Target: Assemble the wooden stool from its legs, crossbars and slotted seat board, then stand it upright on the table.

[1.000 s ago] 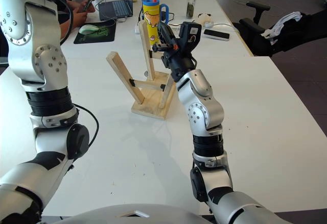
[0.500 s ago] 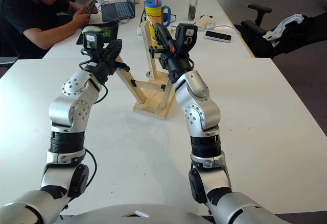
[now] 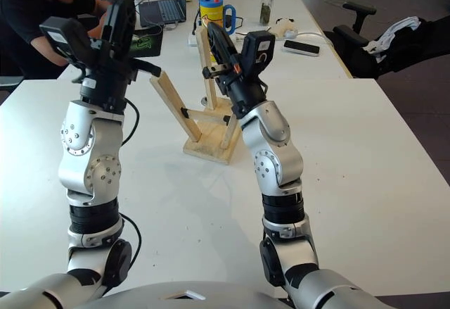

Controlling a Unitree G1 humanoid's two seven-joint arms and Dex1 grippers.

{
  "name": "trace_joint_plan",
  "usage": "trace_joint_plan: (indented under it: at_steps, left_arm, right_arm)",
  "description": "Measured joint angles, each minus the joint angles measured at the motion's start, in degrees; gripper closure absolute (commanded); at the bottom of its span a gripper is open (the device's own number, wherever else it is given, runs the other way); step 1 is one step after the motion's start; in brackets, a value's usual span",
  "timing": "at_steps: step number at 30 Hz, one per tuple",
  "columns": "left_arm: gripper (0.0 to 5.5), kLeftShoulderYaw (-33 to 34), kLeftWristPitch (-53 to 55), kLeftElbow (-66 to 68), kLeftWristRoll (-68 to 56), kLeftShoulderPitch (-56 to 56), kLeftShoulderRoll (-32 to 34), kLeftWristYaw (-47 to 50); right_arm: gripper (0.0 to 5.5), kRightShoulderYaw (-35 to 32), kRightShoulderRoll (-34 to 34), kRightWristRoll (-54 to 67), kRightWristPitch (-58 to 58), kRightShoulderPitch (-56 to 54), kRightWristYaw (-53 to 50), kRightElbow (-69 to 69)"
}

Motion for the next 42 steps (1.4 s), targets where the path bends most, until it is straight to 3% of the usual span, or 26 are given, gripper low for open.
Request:
trace_joint_plan:
  at_steps: [8, 12, 17, 24, 28, 31, 37, 42]
  left_arm:
    - [5.5, -1.7, 3.4, -2.9, -5.5, 7.1, 4.9, -9.3]
    - [5.5, -2.7, 5.2, -3.7, -7.2, 10.8, 7.7, -13.0]
    - [5.5, -5.4, 8.4, -3.7, -8.9, 12.5, 12.3, -20.2]
    - [5.5, -9.5, 9.6, -1.1, -6.4, 14.4, 18.0, -26.8]
    - [5.5, -14.7, 8.2, 4.3, 2.1, 15.1, 21.9, -29.1]
    - [5.5, -16.2, 6.7, 6.8, 6.1, 15.3, 22.9, -29.2]
    - [5.5, -17.2, 4.5, 9.0, 9.9, 15.1, 23.1, -29.2]
    - [5.5, -21.4, 2.3, 24.1, 25.2, 12.7, 27.4, -24.9]
  right_arm:
    - [5.49, -9.9, -4.4, 19.4, 11.3, -7.9, -5.7, -10.1]
    - [5.49, -16.1, -12.0, 19.3, 13.5, -6.3, -6.2, -4.0]
    - [5.49, -16.3, -18.3, 14.2, 11.1, -3.8, 2.5, 10.8]
    - [5.49, -11.5, -22.5, 3.9, 1.1, -1.1, 17.8, 26.7]
    - [5.49, -4.5, -23.3, -0.4, -3.0, -2.1, 32.4, 36.9]
    - [5.49, -2.3, -23.5, -1.6, -5.1, -2.1, 39.2, 39.7]
    - [5.49, -1.6, -23.6, -3.3, -6.6, -2.2, 43.4, 42.0]
    - [5.49, 4.1, -23.1, -3.9, -5.1, -2.2, 50.8, 38.0]
